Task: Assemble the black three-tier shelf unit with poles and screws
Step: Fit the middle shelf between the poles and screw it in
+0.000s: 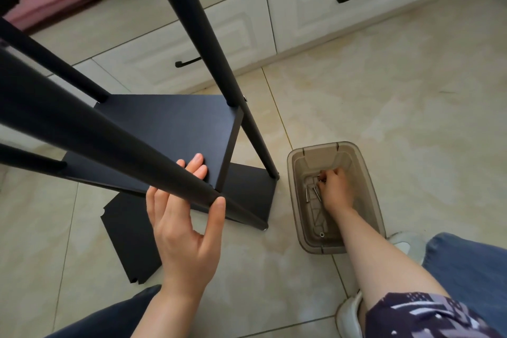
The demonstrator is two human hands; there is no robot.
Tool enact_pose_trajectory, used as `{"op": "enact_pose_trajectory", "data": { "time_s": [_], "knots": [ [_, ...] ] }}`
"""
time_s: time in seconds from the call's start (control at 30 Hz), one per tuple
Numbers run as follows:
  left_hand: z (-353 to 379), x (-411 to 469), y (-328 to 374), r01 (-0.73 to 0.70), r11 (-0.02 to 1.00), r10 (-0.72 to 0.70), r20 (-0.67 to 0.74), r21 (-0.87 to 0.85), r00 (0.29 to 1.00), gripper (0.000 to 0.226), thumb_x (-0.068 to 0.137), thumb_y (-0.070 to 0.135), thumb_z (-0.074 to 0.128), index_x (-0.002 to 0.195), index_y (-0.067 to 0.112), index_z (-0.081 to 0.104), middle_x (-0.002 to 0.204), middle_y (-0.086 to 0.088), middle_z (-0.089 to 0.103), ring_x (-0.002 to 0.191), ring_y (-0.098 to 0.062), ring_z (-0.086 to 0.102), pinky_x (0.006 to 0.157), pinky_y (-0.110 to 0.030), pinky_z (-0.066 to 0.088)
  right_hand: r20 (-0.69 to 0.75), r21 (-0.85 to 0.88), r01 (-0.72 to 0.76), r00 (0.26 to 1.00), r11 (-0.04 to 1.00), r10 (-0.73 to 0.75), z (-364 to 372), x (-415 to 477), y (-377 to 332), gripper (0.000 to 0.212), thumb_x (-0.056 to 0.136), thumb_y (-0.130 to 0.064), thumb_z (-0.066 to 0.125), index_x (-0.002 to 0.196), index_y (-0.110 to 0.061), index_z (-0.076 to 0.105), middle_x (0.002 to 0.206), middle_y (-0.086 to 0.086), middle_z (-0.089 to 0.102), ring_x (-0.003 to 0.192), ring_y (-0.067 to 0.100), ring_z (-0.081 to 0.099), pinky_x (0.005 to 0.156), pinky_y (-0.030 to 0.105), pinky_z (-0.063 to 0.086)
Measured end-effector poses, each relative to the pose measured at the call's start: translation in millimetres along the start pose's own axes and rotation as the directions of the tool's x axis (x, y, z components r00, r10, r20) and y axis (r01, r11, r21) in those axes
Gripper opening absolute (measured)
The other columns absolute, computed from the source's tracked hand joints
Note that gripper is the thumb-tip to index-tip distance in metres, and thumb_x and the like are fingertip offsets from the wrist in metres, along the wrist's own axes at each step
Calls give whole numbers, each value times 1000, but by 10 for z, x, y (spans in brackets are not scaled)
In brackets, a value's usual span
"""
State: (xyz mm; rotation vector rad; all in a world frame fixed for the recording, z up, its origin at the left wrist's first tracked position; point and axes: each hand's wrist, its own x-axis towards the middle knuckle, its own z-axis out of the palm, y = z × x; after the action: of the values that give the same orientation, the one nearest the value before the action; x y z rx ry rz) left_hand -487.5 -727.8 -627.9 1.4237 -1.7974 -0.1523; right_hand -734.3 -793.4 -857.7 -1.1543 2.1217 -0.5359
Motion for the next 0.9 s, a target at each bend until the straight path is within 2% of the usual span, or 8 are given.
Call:
{"op": "enact_pose_trajectory", "data": {
  "time_s": [0.2, 0.37, 0.5, 0.63, 0.7, 0.77, 0.8, 0.9],
  "knots": [
    [-5, 22, 1, -5, 1000, 5, 10, 0, 1000, 43, 100, 46, 53, 132, 17, 57, 145, 9, 53, 144, -12, 40, 122, -48, 22, -15, -10, 96, 995, 995, -96, -215, 276, -184, 12, 95, -18, 64, 101, -8, 64, 121, 14, 54, 117, 33, 46, 93, 40, 43],
    [-46, 72, 63, 24, 1000, -25, 52, 16, 998, 44, 95, 39, 57, 133, 18, 57, 144, 14, 51, 144, -3, 35, 123, -34, 16, 41, 114, 137, 989, 984, -143, -348, 269, -564, 12, 94, -12, 64, 104, -5, 66, 104, 15, 67, 101, 30, 61, 86, 36, 49],
    [-115, 111, 167, 55, 998, -56, 75, 15, 996, 49, 93, 42, 56, 135, 17, 60, 141, 27, 45, 141, 15, 25, 121, -48, 21, 4, 262, 154, 987, 953, -161, -496, 12, -772, 20, 94, -8, 62, 114, -7, 65, 102, 6, 66, 101, 24, 62, 82, 27, 46],
    [-245, 182, 241, 149, 989, -144, 166, -18, 976, 43, 91, 38, 73, 132, 25, 62, 133, 37, 44, 132, 25, 22, 122, -53, 22, -43, 322, 162, 987, 933, -157, -717, -286, -921, 21, 95, -12, 63, 114, -8, 70, 102, 3, 70, 99, 18, 63, 83, 25, 44],
    [-306, 252, 282, 180, 983, -168, 214, -37, 962, 41, 87, 28, 78, 123, 34, 61, 131, 35, 48, 132, 17, 30, 122, -53, 23, -52, 434, 145, 989, 889, -136, -825, -473, -1029, 16, 94, -14, 65, 108, -11, 71, 92, -5, 69, 92, 14, 64, 78, 22, 46],
    [-352, 348, 319, 206, 978, -186, 272, -44, 944, 42, 84, 23, 81, 116, 39, 59, 130, 29, 52, 133, 0, 39, 121, -53, 24, -28, 574, 109, 993, 811, -114, -886, -686, -1150, 14, 95, -16, 65, 107, -13, 70, 88, -7, 70, 87, 8, 66, 70, 16, 47],
    [-368, 402, 328, 206, 977, -180, 311, -52, 933, 42, 82, 22, 82, 112, 38, 58, 126, 32, 52, 130, 1, 43, 122, -52, 22, -18, 628, 95, 994, 772, -108, -900, -796, -1212, 13, 95, -18, 65, 106, -13, 70, 88, -5, 70, 85, 8, 67, 66, 15, 48],
    [-409, 544, 299, 194, 978, -143, 451, -69, 881, 41, 81, 22, 84, 109, 35, 57, 113, 41, 49, 109, 28, 40, 126, -50, 15, 1, 732, 50, 997, 680, -75, -906, -1116, -1400, 11, 97, -21, 62, 103, -13, 65, 84, 1, 71, 79, 12, 68, 59, 19, 52]
  ]
}}
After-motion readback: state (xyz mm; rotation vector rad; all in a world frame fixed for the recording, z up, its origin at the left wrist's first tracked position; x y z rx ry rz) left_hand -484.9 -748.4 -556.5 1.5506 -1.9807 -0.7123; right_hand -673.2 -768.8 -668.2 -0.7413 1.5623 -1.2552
